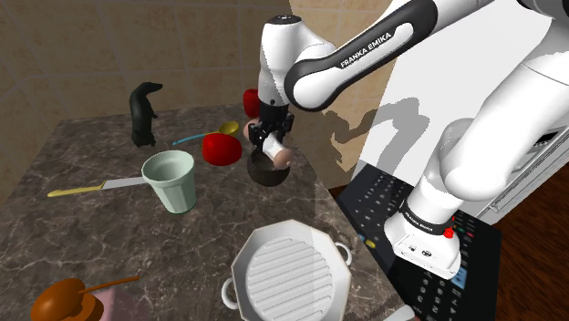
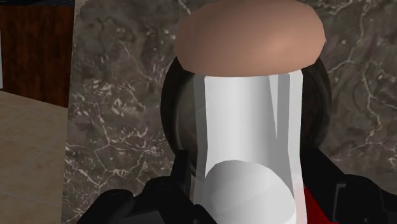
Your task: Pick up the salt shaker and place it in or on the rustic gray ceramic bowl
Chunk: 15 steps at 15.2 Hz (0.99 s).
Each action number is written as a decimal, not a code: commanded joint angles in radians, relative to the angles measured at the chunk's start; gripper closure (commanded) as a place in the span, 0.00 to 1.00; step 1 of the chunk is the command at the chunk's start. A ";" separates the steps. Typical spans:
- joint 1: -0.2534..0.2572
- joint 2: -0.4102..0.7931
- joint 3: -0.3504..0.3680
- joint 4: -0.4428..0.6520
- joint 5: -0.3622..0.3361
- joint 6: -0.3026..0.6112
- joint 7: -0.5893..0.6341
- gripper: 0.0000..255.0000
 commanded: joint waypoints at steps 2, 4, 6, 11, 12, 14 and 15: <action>-0.002 0.009 -0.001 -0.005 -0.004 0.015 0.001 1.00; -0.002 0.010 -0.001 -0.005 -0.004 0.015 0.001 1.00; -0.002 0.010 -0.001 -0.005 -0.004 0.015 0.001 1.00; -0.002 0.010 -0.001 -0.005 -0.004 0.015 0.001 0.00; -0.002 0.010 -0.001 -0.005 -0.004 0.015 0.001 0.00; -0.002 0.010 -0.001 -0.005 -0.004 0.015 0.001 0.00; 0.001 -0.015 -0.001 0.007 0.006 -0.021 -0.006 0.00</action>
